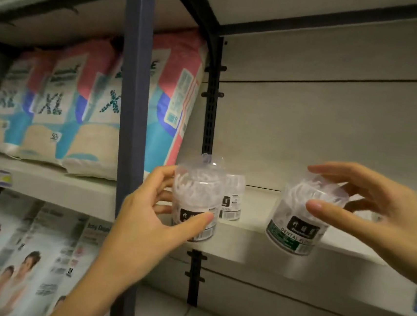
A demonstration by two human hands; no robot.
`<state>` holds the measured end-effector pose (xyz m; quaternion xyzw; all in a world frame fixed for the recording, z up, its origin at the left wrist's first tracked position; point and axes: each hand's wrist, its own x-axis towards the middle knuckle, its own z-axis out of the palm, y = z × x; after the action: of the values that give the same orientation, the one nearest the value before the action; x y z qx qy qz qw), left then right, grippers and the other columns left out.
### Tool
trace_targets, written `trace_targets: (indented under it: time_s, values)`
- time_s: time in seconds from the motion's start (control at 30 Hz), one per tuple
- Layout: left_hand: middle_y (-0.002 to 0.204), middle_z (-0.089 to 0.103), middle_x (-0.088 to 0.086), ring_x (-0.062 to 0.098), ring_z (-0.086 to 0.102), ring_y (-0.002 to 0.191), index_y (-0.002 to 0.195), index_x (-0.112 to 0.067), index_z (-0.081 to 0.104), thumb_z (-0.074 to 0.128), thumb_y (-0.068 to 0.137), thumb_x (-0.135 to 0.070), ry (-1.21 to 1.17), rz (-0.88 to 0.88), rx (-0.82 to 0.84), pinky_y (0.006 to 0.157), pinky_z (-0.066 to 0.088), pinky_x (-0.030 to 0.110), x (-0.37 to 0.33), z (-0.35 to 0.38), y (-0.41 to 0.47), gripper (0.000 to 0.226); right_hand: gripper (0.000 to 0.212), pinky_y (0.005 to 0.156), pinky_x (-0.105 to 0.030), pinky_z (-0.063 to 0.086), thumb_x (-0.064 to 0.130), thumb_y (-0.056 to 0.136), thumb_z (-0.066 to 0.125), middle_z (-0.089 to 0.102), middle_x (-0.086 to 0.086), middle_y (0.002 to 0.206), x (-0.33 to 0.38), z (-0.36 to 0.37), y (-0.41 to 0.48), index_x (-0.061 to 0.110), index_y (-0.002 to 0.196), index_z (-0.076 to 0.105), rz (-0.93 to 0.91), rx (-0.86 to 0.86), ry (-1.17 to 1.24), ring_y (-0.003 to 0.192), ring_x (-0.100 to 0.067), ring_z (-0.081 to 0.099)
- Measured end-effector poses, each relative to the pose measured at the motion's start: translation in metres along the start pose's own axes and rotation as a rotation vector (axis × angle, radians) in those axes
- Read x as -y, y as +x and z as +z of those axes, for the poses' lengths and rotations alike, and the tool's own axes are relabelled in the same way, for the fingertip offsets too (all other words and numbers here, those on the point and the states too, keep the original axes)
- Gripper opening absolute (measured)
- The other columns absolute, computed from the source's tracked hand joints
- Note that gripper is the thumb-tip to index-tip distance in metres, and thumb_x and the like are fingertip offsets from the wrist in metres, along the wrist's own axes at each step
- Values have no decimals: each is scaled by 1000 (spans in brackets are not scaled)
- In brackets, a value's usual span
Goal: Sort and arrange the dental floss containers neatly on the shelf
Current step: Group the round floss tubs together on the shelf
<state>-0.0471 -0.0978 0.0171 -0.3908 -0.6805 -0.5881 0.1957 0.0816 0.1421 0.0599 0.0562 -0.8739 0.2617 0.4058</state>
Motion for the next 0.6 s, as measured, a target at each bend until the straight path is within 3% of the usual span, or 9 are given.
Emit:
trace_targets:
  time_s: [0.13, 0.23, 0.4, 0.5, 0.57, 0.6]
  values:
    - [105, 65, -25, -1, 64, 97, 105, -45, 49, 81, 52, -55, -17, -24, 12, 75, 53, 15, 26, -36, 22, 63, 59, 68, -24, 52, 77, 53, 54, 60, 31, 106, 20, 32, 17, 53, 107, 56, 42, -5, -11, 88, 1, 61]
    - [111, 62, -22, 4, 64, 99, 109, -52, 42, 69, 46, -60, 55, -22, 34, 83, 54, 28, 37, -43, 39, 69, 60, 68, -20, 50, 77, 53, 53, 60, 30, 102, 31, 49, 31, 50, 107, 57, 66, 21, -48, 91, 4, 59]
    - [126, 53, -8, 15, 61, 99, 128, -37, 37, 74, 63, -50, 181, -31, 115, 89, 51, 42, 46, -35, 62, 75, 63, 74, -23, 51, 79, 61, 53, 58, 27, 102, 38, 70, 50, 45, 115, 54, 92, 69, -154, 89, 2, 58]
    - [121, 52, -14, 11, 57, 103, 130, -35, 35, 73, 71, -41, 188, -37, 166, 87, 49, 28, 49, -29, 70, 71, 65, 77, -28, 53, 74, 60, 48, 57, 26, 102, 38, 77, 59, 42, 116, 53, 99, 90, -205, 89, 1, 58]
    - [105, 48, -25, -2, 54, 96, 126, -39, 32, 71, 75, -39, 178, -67, 233, 73, 42, 8, 50, -25, 73, 64, 69, 78, -31, 53, 74, 60, 47, 57, 22, 102, 36, 80, 64, 39, 118, 52, 100, 105, -244, 87, 1, 59]
    - [102, 45, -28, -6, 51, 93, 124, -40, 30, 70, 77, -38, 163, -88, 267, 68, 40, 4, 51, -23, 73, 61, 71, 78, -32, 53, 75, 60, 46, 57, 20, 103, 35, 82, 66, 38, 120, 52, 102, 116, -262, 86, 1, 58]
